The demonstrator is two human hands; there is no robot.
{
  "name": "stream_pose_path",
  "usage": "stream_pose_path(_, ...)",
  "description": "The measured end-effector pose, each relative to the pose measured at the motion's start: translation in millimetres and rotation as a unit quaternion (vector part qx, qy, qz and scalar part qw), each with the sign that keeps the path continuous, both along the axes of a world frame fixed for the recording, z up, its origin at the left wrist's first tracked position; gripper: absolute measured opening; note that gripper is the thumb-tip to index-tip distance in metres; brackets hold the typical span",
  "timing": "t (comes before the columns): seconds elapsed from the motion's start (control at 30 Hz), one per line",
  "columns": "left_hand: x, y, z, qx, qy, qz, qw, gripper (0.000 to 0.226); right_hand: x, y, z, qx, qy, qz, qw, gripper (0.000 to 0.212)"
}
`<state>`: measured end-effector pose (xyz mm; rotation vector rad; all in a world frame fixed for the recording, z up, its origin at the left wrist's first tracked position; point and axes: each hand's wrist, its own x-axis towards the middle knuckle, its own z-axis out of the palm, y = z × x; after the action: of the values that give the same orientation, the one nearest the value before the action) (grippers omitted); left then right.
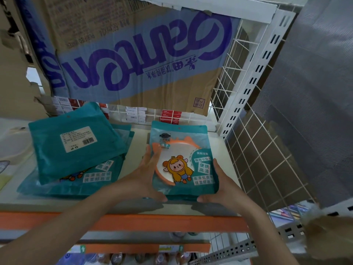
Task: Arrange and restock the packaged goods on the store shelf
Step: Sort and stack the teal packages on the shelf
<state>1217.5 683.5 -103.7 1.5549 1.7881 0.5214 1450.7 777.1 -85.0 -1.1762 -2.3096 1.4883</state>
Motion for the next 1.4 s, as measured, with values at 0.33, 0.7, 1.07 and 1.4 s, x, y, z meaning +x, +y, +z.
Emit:
stream_pose_path(0.33, 9.7, -13.1, 5.7, 0.015, -0.047, 0.034, 0.998, 0.135, 0.8, -3.5, -1.9, 0.015, -0.018, -0.009, 1.000, 0.103)
stream_pose_path(0.7, 13.4, -20.6, -3.9, 0.026, -0.034, 0.050, 0.998, 0.132, 4.4, -10.0, -8.1, 0.039, -0.036, -0.024, 0.998, 0.110)
stream_pose_path(1.07, -23.2, -38.4, 42.4, 0.122, -0.009, 0.120, 0.985, 0.107, -34.3, -15.2, 45.9, 0.149, -0.010, 0.027, 0.988, 0.079)
stream_pose_path(1.4, -140.7, -107.0, 45.5, 0.112, 0.108, 0.184, 0.971, 0.086, -138.5, -51.0, 29.0, 0.279, -0.055, 0.146, 0.947, 0.083)
